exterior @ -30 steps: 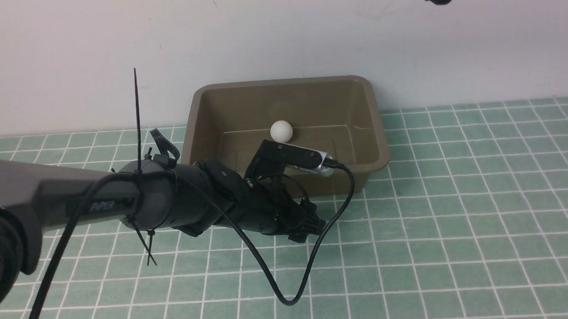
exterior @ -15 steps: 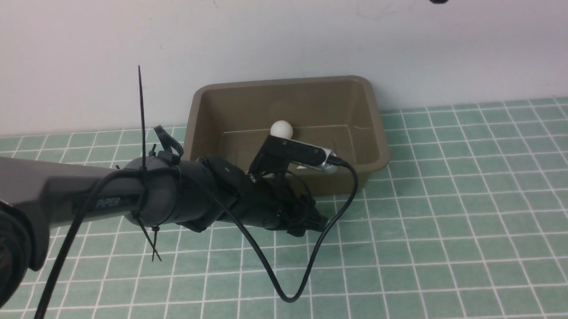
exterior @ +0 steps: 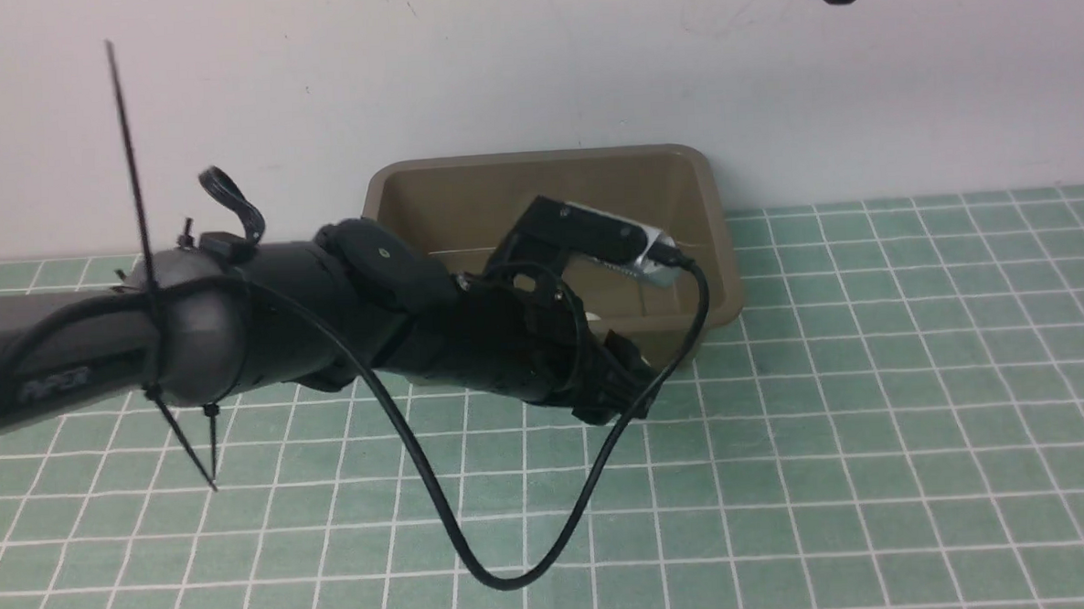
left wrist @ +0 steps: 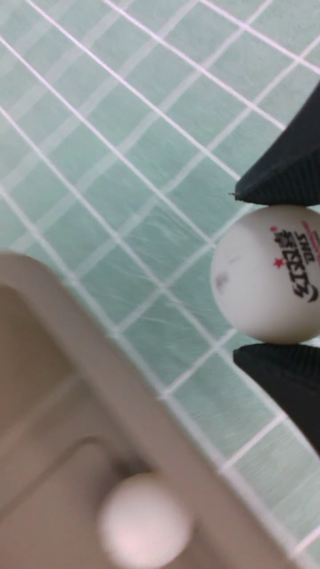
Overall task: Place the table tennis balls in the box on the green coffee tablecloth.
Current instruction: 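Reach for and grasp a ping pong ball on the table beside the basket, then drop the ball into the bin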
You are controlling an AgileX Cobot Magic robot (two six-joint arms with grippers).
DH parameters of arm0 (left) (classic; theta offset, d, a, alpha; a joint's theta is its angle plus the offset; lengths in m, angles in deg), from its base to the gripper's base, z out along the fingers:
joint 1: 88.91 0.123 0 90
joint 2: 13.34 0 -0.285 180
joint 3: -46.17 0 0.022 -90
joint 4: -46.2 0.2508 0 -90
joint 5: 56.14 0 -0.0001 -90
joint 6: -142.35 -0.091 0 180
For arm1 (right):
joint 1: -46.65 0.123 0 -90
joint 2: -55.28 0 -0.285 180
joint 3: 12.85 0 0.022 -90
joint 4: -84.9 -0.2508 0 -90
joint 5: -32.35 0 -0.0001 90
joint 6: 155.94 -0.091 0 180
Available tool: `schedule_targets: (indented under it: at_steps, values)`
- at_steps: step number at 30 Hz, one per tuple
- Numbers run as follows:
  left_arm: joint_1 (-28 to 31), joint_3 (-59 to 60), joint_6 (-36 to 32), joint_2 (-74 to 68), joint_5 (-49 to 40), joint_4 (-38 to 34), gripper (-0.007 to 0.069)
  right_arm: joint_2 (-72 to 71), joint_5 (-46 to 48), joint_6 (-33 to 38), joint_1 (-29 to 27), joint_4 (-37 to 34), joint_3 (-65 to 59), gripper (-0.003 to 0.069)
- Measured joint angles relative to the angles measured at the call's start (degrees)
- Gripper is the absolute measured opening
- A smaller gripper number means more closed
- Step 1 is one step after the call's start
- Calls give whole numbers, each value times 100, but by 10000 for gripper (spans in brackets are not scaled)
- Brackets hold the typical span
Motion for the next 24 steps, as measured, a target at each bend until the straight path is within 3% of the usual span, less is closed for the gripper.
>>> schedule_targets:
  at_steps: [4, 12, 14, 19, 24]
  values:
    - [0, 0, -371, 301, 213, 1, 352, 0, 0, 0, 0, -4, 0, 451]
    - [87, -68, -1965, 246, 1977, -181, 353, 0, 133, 0, 0, -4, 0, 451]
    - [189, -178, -2072, 121, 2016, -279, 370, 0, 142, 0, 0, -4, 0, 451]
    - [778, -607, -2119, -248, 2084, -1353, 517, 0, 245, 0, 0, -16, 0, 451]
    - [911, -600, -2244, 151, 1991, -1815, 532, -6, 306, 0, 0, -18, 0, 451]
